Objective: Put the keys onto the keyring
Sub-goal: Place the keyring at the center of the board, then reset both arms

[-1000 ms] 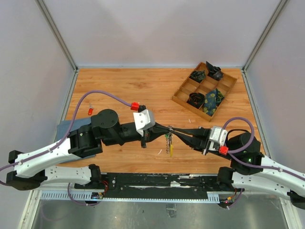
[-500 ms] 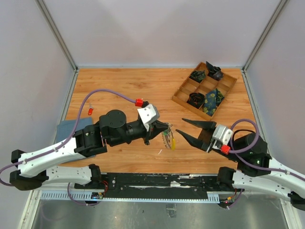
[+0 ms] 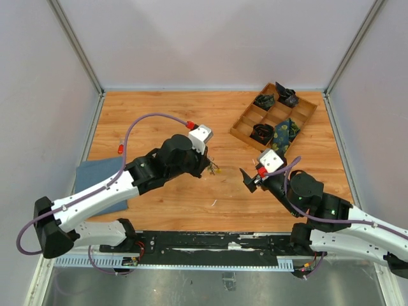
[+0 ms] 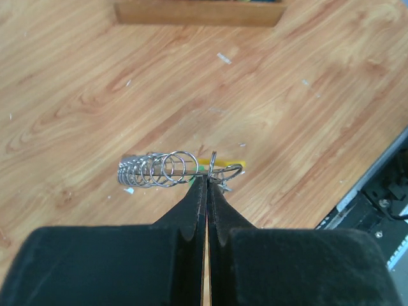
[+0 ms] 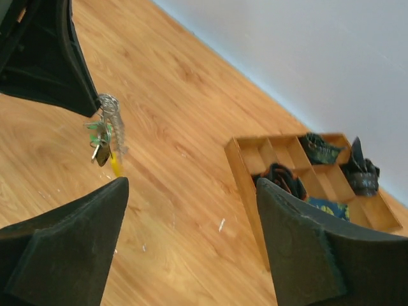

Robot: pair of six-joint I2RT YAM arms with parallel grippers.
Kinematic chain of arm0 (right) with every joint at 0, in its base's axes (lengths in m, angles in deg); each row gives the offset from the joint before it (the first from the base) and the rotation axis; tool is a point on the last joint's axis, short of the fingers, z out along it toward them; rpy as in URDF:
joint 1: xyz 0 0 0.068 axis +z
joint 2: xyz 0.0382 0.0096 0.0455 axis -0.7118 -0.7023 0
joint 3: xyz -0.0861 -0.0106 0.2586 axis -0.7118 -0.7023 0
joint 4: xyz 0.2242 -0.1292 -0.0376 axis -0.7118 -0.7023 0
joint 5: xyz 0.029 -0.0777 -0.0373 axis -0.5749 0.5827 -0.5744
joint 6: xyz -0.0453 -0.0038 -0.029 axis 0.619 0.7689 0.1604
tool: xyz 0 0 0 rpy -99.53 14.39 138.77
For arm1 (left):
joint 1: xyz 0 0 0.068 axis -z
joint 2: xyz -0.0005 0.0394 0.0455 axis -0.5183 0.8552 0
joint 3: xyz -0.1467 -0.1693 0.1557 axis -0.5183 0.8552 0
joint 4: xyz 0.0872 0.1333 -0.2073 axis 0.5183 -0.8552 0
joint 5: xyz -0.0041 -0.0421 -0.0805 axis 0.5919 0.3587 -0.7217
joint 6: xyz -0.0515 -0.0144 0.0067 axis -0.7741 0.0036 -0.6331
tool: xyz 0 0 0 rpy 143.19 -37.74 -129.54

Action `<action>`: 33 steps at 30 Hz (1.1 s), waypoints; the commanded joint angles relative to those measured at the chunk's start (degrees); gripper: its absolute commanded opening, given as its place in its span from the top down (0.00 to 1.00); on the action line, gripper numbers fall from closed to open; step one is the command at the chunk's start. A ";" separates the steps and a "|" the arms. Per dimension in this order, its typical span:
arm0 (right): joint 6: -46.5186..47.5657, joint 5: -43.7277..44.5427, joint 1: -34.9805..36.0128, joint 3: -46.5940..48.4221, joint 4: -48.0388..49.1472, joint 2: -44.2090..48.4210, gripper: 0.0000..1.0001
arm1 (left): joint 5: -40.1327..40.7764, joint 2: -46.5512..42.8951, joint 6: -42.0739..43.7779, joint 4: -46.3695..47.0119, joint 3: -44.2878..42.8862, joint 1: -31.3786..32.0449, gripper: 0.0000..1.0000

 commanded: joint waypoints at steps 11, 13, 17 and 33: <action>-22.74 -3.82 -2.61 12.08 -30.96 -13.81 0.02 | -2.46 16.63 -5.31 1.05 -0.12 -9.57 0.99; -24.79 -8.64 -4.81 10.96 -31.16 -14.29 0.02 | -2.86 18.50 -5.17 2.22 -0.17 -11.21 0.99; -27.92 -12.63 -7.91 8.87 -31.61 -15.21 0.02 | -2.78 21.02 -4.89 3.93 -0.36 -13.51 0.95; -26.98 -15.76 -10.73 18.58 -38.37 -22.08 0.02 | -0.64 -2.14 -5.57 2.14 5.21 -19.52 0.18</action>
